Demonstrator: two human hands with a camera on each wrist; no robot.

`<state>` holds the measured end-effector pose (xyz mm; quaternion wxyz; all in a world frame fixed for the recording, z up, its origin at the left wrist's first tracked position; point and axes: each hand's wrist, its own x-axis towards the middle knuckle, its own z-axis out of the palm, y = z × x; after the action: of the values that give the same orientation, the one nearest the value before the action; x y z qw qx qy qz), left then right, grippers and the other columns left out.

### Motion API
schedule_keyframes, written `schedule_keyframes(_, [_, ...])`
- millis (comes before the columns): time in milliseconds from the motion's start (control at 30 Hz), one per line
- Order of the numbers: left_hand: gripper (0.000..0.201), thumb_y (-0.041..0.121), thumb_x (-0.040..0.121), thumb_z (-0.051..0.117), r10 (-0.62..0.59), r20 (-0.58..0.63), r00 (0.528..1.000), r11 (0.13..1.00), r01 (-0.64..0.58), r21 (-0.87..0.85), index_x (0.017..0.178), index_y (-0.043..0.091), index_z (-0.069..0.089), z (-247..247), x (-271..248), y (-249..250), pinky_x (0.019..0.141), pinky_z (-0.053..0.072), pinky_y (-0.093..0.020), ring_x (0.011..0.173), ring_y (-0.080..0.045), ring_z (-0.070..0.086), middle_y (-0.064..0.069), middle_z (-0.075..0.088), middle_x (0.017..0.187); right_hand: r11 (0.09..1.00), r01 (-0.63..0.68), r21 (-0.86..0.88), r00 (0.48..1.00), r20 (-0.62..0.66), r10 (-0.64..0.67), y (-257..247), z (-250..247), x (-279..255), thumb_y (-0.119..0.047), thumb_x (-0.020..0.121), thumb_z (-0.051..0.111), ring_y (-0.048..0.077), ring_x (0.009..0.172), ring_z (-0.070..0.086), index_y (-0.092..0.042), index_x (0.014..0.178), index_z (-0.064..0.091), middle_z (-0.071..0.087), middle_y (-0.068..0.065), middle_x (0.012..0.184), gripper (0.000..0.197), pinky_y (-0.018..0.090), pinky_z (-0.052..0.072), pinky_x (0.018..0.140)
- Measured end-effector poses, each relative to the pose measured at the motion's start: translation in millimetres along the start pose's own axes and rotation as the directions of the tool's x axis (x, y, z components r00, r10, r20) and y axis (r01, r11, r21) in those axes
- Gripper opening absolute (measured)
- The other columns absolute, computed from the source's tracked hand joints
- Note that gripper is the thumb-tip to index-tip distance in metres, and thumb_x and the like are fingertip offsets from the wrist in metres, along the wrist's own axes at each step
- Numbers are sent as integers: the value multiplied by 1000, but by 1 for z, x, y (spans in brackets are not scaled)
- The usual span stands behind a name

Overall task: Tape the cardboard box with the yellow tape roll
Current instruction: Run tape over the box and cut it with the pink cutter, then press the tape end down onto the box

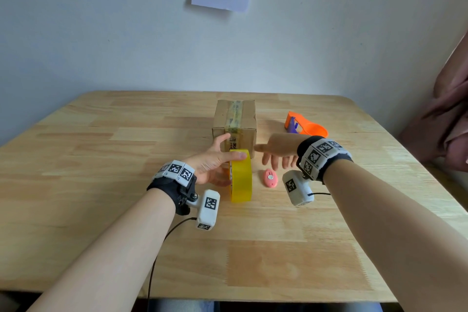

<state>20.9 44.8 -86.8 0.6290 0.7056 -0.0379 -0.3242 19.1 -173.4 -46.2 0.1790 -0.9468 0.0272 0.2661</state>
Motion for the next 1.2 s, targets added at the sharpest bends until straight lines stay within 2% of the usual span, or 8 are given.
schedule_keyframes(100, [115,36,62,87,8,-12,1000,1000,-8,-1,154,49,19,1,-1,-1,81,58,-50,90,-30,72,-17,70,122,970,2,245,983,179,-47,-9,2,1,-85,87,30,27,100,71,-21,101,81,81,0,101,83,47,46,96])
schedule_keyframes(200, [121,47,53,89,25,-8,1000,1000,-25,-3,153,48,21,2,-5,1,73,61,-49,84,-28,76,-18,67,126,914,27,405,963,236,-133,-16,12,5,-79,77,56,25,84,76,-5,111,75,80,10,101,83,62,36,112])
schedule_keyframes(300, [120,59,49,84,42,-31,999,999,-43,-20,153,41,26,3,-8,1,71,62,-49,80,-30,76,-15,62,130,854,117,507,972,117,-203,-19,13,1,-54,91,67,18,62,71,2,99,70,78,12,81,57,40,55,87])
schedule_keyframes(367, [107,66,57,82,33,-60,998,994,-39,-100,149,32,39,2,-6,1,86,57,-58,94,-37,69,-16,59,137,822,140,552,974,72,-214,-16,8,-8,-42,95,67,13,53,65,-5,81,66,71,2,59,39,27,51,65])
schedule_keyframes(500, [50,52,83,76,12,-234,972,981,-57,-185,122,23,65,6,4,5,96,56,-54,110,-32,69,-10,69,132,777,108,620,994,-48,-100,-1,-12,-10,-47,84,77,17,52,50,-11,72,62,60,2,56,40,27,40,59])
schedule_keyframes(667, [45,48,85,78,-28,-376,926,969,-67,-238,117,17,68,19,20,7,84,61,-45,109,-26,71,-2,74,118,892,-22,452,973,-196,123,27,-34,-18,-50,78,78,17,40,43,-15,58,52,54,4,50,47,22,33,46])
schedule_keyframes(967, [16,26,97,68,-61,-492,869,941,-114,-319,109,16,68,37,38,10,80,54,-39,94,-24,72,4,72,92,937,-250,245,884,-337,324,95,0,-7,-45,75,81,22,62,62,-18,70,56,64,3,68,36,26,47,59])
schedule_keyframes(1200, [13,27,92,75,-34,-557,829,934,-172,-313,98,17,70,36,46,1,75,56,-36,86,-18,72,2,78,100,937,-250,245,892,-317,322,101,6,3,-50,75,84,22,55,61,-22,64,55,66,2,58,41,29,50,64])
